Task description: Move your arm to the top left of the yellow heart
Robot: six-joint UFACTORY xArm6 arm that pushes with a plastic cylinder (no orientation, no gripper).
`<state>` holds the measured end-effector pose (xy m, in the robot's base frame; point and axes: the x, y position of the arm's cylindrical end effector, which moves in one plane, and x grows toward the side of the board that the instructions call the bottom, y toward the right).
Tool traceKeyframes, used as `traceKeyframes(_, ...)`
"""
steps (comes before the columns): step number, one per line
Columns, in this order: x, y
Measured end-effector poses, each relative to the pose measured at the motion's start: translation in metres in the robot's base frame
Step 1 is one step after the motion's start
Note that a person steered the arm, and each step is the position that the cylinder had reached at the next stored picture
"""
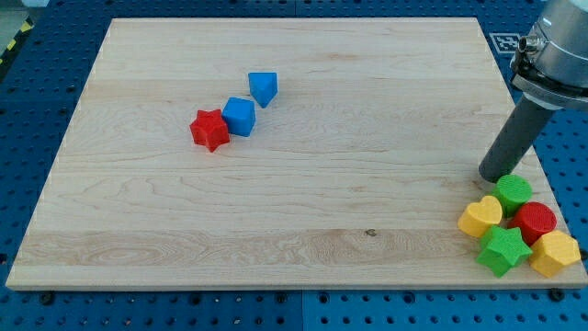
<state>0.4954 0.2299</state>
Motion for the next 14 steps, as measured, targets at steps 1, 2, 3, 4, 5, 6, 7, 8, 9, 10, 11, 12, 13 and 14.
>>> traceKeyframes(1, -0.008, -0.002)
traceKeyframes(2, -0.008, -0.002)
traceKeyframes(3, -0.008, -0.008)
traceKeyframes(4, -0.008, -0.029)
traceKeyframes(5, -0.008, -0.042)
traceKeyframes(6, -0.008, -0.052)
traceKeyframes(7, -0.008, -0.063)
traceKeyframes(8, -0.008, -0.07)
traceKeyframes(9, -0.012, -0.081)
traceKeyframes(10, -0.026, -0.082)
traceKeyframes(11, -0.027, -0.082)
traceKeyframes(12, -0.027, -0.082)
traceKeyframes(13, -0.029, -0.082)
traceKeyframes(14, -0.032, -0.082)
